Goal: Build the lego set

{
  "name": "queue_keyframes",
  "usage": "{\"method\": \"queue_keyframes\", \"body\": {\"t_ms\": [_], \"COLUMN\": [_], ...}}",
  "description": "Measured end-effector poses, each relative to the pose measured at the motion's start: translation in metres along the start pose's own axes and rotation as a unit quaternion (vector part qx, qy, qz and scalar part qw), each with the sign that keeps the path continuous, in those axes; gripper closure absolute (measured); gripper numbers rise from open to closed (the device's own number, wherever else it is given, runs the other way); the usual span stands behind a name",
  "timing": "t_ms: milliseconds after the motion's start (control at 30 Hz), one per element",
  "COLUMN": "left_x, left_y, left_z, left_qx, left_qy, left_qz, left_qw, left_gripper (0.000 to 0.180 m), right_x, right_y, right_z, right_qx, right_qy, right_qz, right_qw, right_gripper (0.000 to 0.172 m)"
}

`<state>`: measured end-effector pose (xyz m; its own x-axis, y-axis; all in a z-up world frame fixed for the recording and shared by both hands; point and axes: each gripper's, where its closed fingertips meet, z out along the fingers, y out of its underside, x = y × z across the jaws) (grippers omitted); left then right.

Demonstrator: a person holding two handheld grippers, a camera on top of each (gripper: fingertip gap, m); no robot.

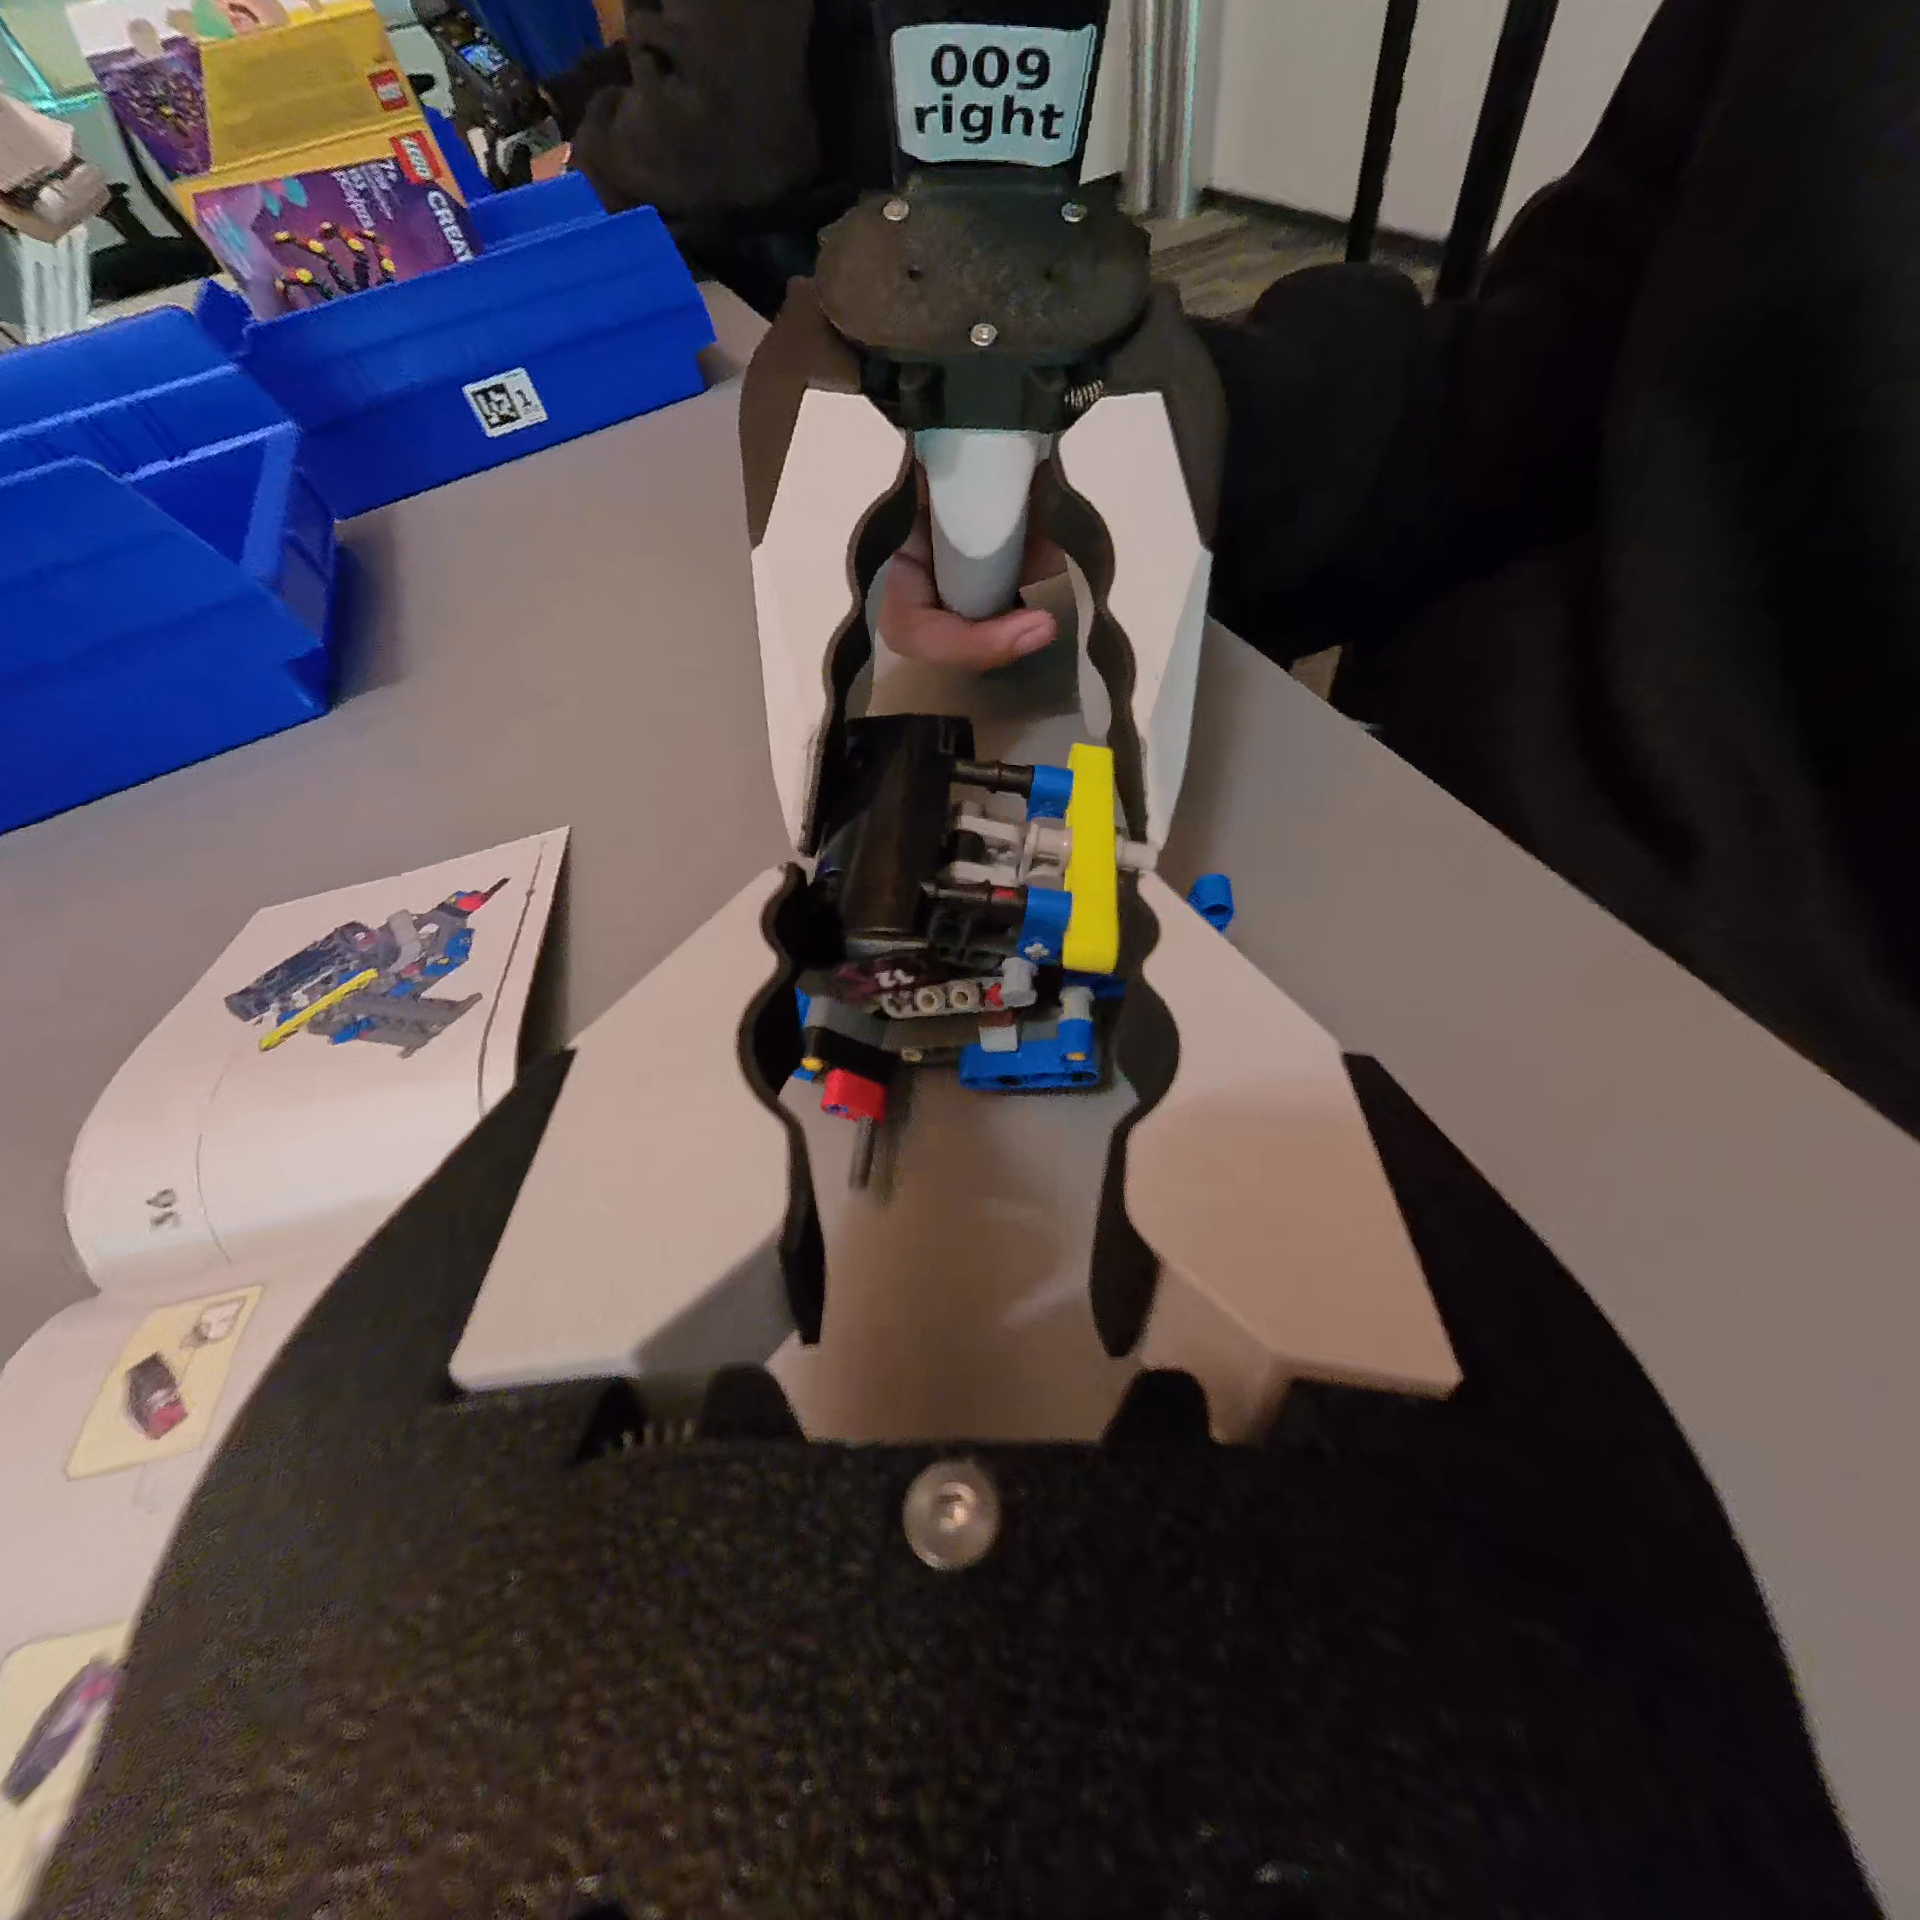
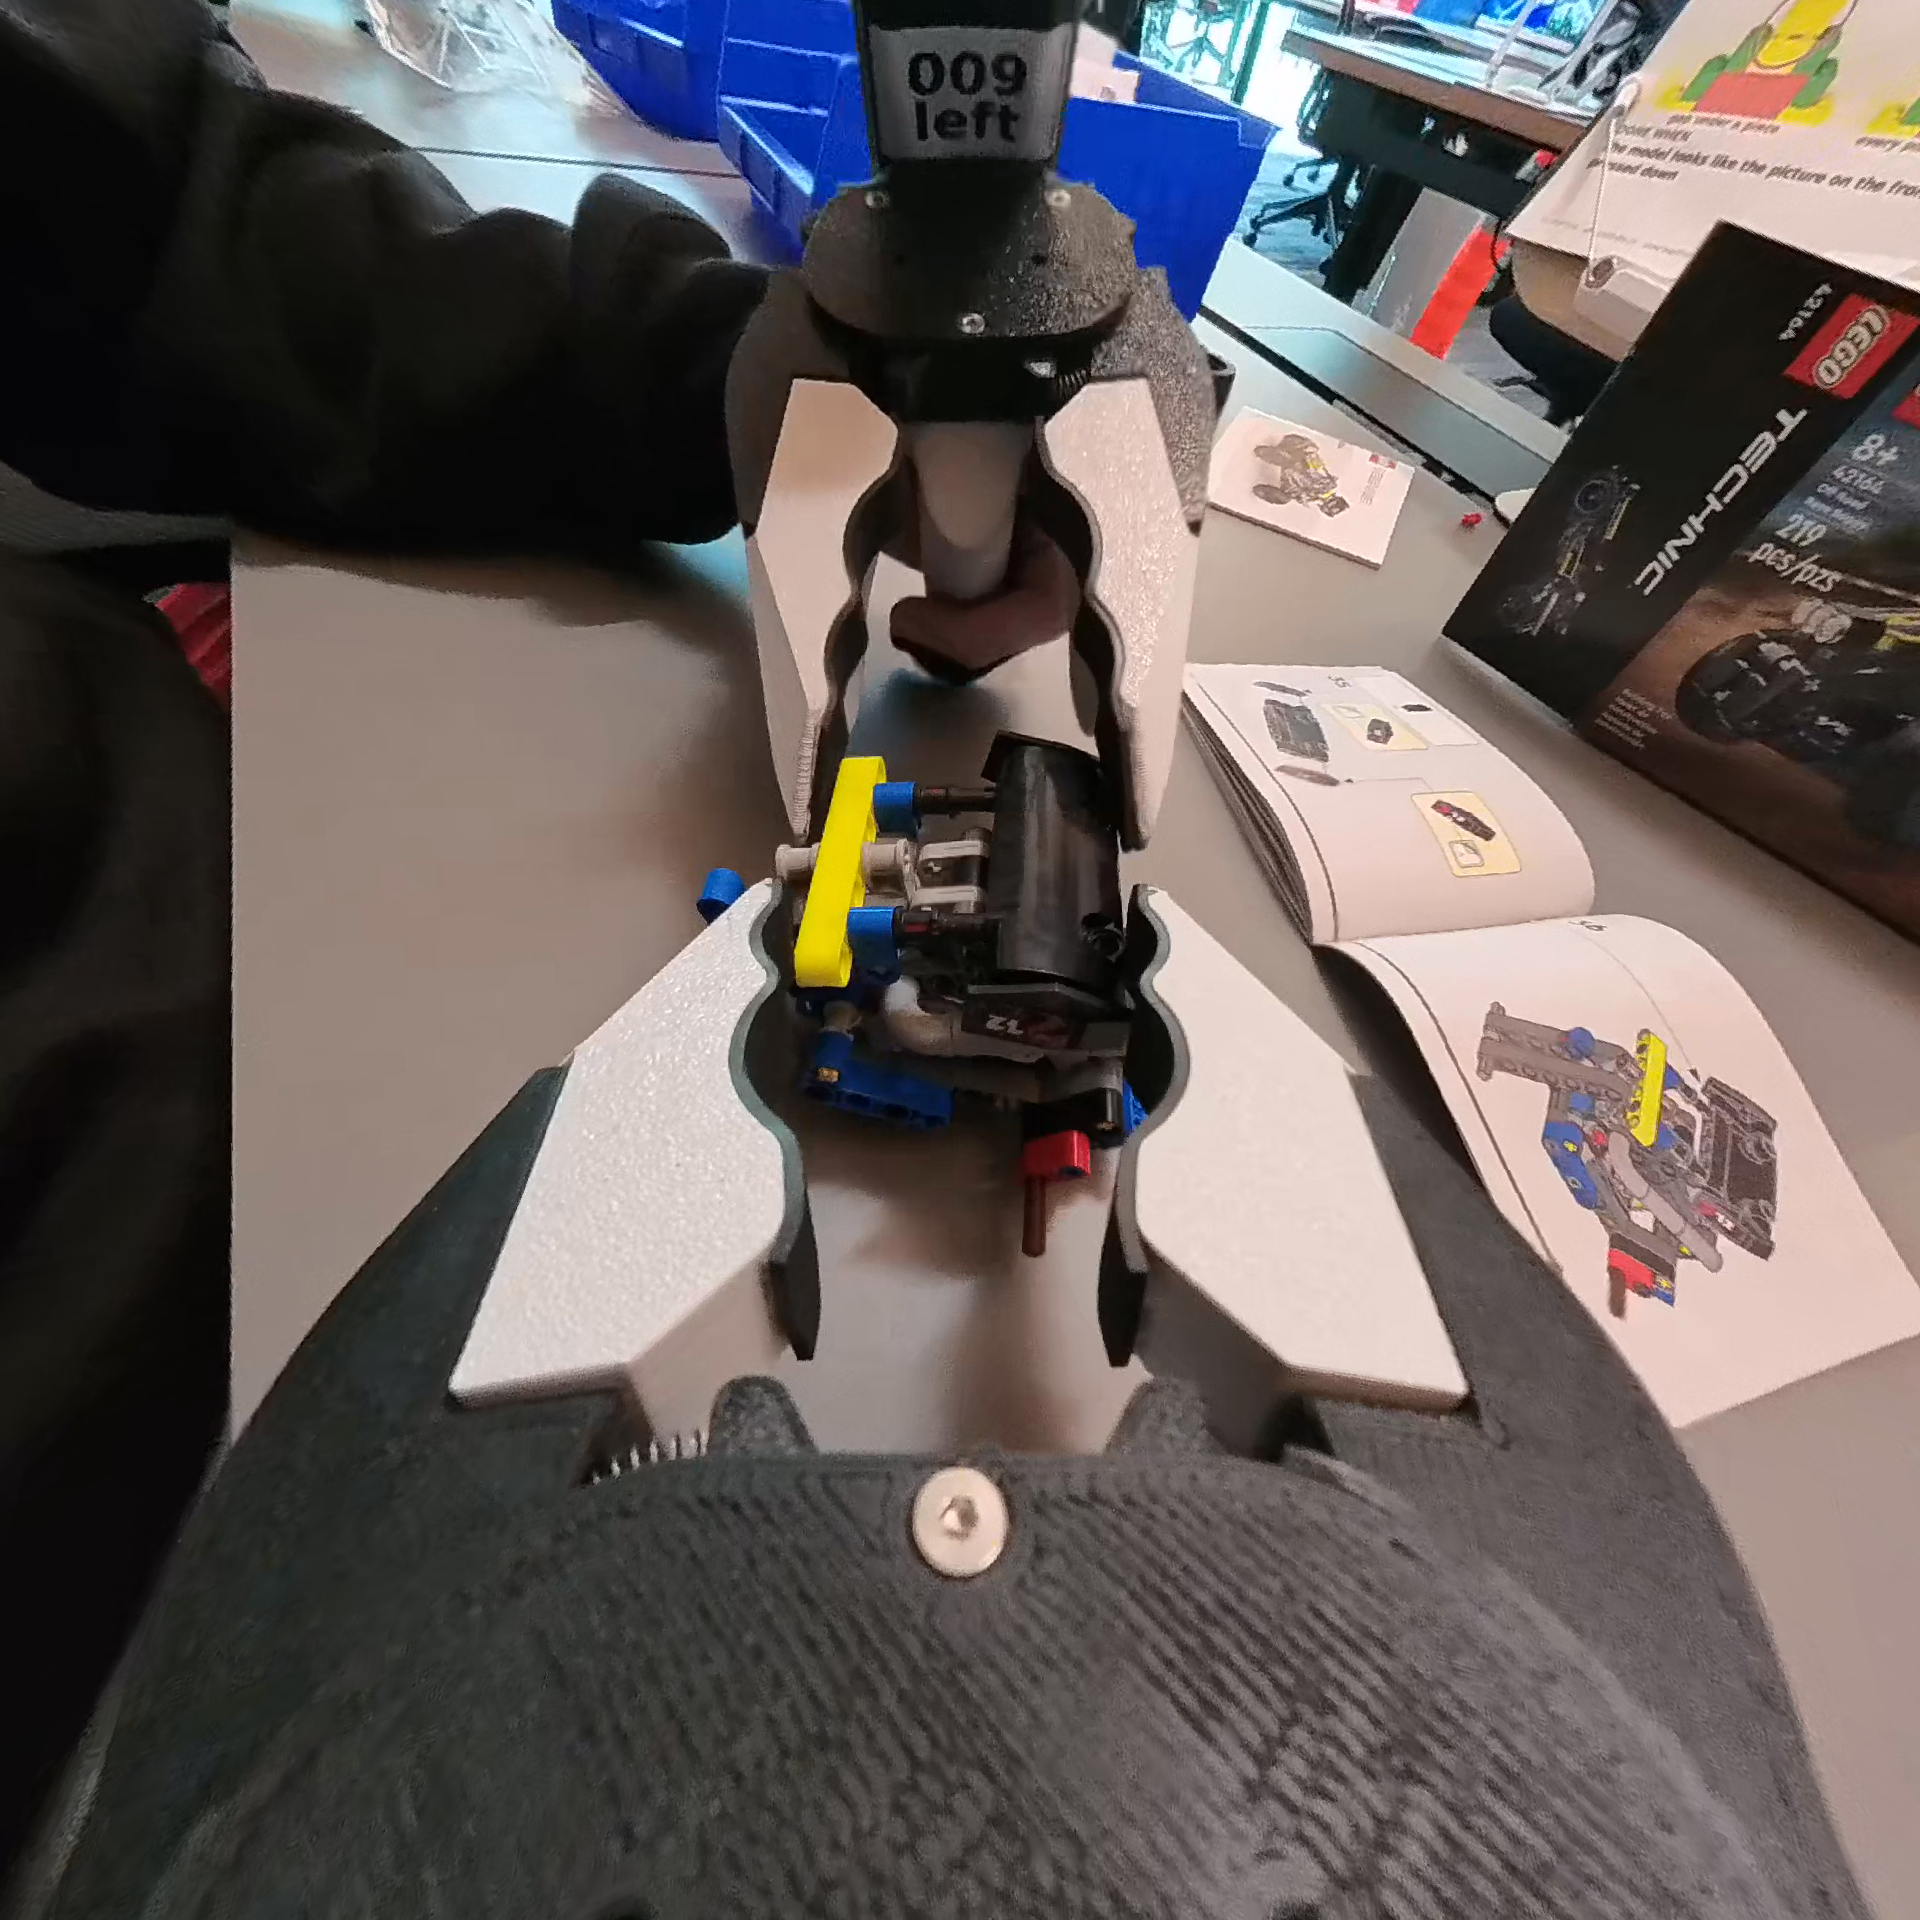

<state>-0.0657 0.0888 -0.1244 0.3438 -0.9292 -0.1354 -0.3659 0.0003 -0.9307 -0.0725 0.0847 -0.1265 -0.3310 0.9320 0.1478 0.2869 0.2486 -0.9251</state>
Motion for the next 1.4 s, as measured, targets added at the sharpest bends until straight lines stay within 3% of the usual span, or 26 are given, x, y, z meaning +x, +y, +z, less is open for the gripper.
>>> {"method": "queue_keyframes", "body": {"t_ms": [133, 333, 433, 1400], "left_x": [0.005, -0.009, -0.005, -0.003], "left_y": [-0.007, 0.014, 0.007, 0.002], "left_z": [0.001, 0.005, 0.004, 0.006], "left_qx": [0.011, -0.084, -0.06, -0.035], "left_qy": [0.049, -0.003, -0.001, -0.028], "left_qz": [-0.057, 0.017, 0.039, 0.084], "left_qw": [0.997, 0.996, 0.997, 0.995], "left_gripper": [0.111, 0.099, 0.121, 0.127], "right_x": [0.002, 0.002, 0.003, 0.002], "right_y": [0.003, 0.005, 0.005, 0.0], "right_z": [-0.008, -0.012, -0.011, -0.011], "right_qx": [0.001, 0.002, 0.002, 0.013], "right_qy": [0.003, -0.012, -0.018, -0.024], "right_qz": [-0.002, -0.005, -0.004, -0.04], "right_qw": [1.0, 1.0, 1.0, 0.999], "right_gripper": [0.11, 0.11, 0.111, 0.113]}}
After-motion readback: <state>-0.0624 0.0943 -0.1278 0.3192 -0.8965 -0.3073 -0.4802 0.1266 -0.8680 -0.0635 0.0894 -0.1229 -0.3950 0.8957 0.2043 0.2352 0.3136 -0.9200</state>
